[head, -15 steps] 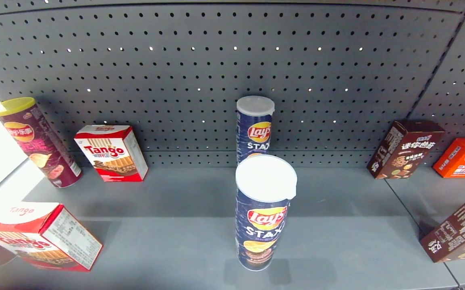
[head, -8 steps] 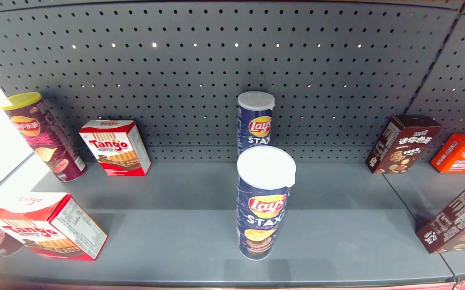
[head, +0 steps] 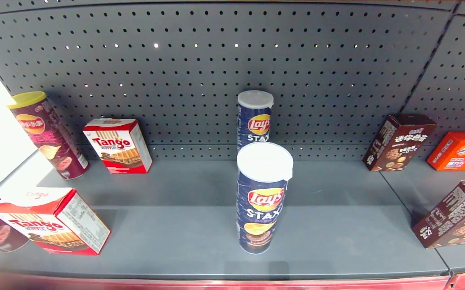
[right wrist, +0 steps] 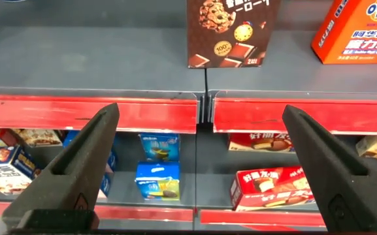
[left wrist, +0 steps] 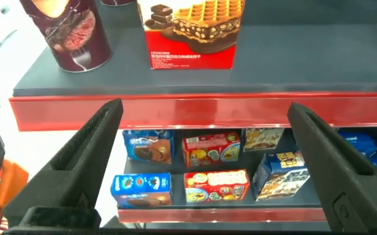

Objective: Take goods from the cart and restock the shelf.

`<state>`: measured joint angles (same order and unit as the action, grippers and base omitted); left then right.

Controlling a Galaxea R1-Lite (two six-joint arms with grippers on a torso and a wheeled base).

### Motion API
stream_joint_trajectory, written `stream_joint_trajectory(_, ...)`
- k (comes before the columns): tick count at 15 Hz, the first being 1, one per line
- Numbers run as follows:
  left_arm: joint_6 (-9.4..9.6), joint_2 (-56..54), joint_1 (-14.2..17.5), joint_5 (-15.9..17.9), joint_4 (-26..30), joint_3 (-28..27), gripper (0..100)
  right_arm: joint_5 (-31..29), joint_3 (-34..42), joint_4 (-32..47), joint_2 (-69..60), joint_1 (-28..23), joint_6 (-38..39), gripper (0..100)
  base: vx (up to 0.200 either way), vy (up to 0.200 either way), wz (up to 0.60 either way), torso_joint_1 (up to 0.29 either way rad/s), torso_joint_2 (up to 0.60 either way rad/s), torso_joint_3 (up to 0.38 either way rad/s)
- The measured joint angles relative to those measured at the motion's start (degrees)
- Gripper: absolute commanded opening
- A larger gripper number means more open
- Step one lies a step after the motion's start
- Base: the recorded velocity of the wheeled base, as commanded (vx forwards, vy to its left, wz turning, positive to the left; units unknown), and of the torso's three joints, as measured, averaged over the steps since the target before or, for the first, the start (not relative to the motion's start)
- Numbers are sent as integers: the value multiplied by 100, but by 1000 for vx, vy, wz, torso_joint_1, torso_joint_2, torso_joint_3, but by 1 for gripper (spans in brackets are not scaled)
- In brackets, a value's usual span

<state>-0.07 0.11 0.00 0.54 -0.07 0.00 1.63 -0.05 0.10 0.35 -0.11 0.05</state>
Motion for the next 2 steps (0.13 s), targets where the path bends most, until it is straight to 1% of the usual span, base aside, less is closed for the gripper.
stream_joint_trajectory(2, 0, 0, 0, 0, 0, 0, 100, -2, 0, 0, 0, 0, 2, 100, 0, 0, 0, 0, 0, 0)
